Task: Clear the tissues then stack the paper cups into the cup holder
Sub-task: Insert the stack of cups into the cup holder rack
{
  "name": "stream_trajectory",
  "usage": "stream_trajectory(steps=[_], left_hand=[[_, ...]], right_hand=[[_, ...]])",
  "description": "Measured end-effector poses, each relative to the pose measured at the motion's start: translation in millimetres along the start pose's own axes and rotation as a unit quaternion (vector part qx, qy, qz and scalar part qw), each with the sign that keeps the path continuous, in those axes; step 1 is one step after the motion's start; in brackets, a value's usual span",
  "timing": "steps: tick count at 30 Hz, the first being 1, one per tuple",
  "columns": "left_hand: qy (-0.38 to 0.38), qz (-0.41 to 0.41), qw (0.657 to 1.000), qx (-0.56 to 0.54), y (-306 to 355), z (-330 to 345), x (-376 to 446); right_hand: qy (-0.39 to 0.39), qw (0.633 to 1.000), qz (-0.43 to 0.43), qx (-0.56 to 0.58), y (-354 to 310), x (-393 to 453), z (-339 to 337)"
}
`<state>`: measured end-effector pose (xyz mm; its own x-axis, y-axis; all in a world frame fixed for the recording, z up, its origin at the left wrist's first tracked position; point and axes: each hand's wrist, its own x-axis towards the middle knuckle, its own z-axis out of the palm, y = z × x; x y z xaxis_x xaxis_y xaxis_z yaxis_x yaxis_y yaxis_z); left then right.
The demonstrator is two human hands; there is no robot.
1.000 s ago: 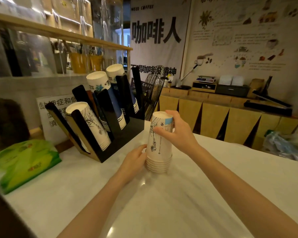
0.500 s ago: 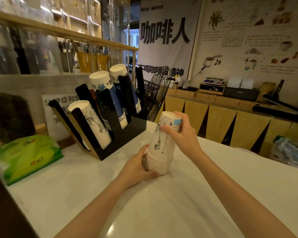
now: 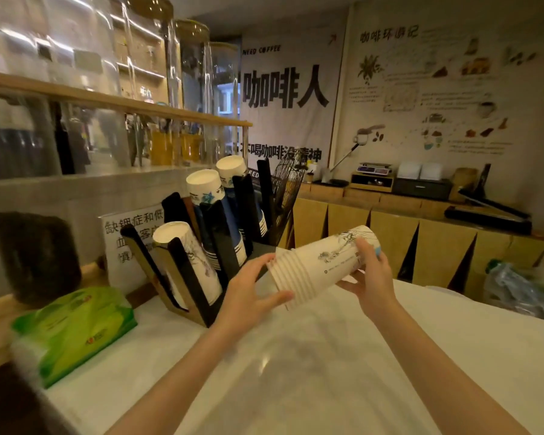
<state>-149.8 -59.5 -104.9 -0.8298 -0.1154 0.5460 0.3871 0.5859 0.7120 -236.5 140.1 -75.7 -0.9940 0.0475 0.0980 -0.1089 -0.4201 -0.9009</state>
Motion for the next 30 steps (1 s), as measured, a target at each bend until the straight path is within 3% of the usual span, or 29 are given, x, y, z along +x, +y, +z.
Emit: stream_trajectory(steps=[5,11,20,30], left_hand=[[0.043,0.103,0.993,0.037,35,-80,16],[0.046,0.144,0.985,0.082,46,-168,36],[0.009,0.116,0.989,0.091,10,-222,47],[0.013,0.112,0.992,0.059,-25,-226,44]], right_hand=[[-0.025,0.995,-0.01,0.099,-16,-20,62],[-0.054,0.986,-0.078,0.14,-36,-44,142],[-0.076,0.974,-0.214,-0.009,-40,-59,207],[-0.107,0.927,-0.329,-0.148,-38,-73,234]])
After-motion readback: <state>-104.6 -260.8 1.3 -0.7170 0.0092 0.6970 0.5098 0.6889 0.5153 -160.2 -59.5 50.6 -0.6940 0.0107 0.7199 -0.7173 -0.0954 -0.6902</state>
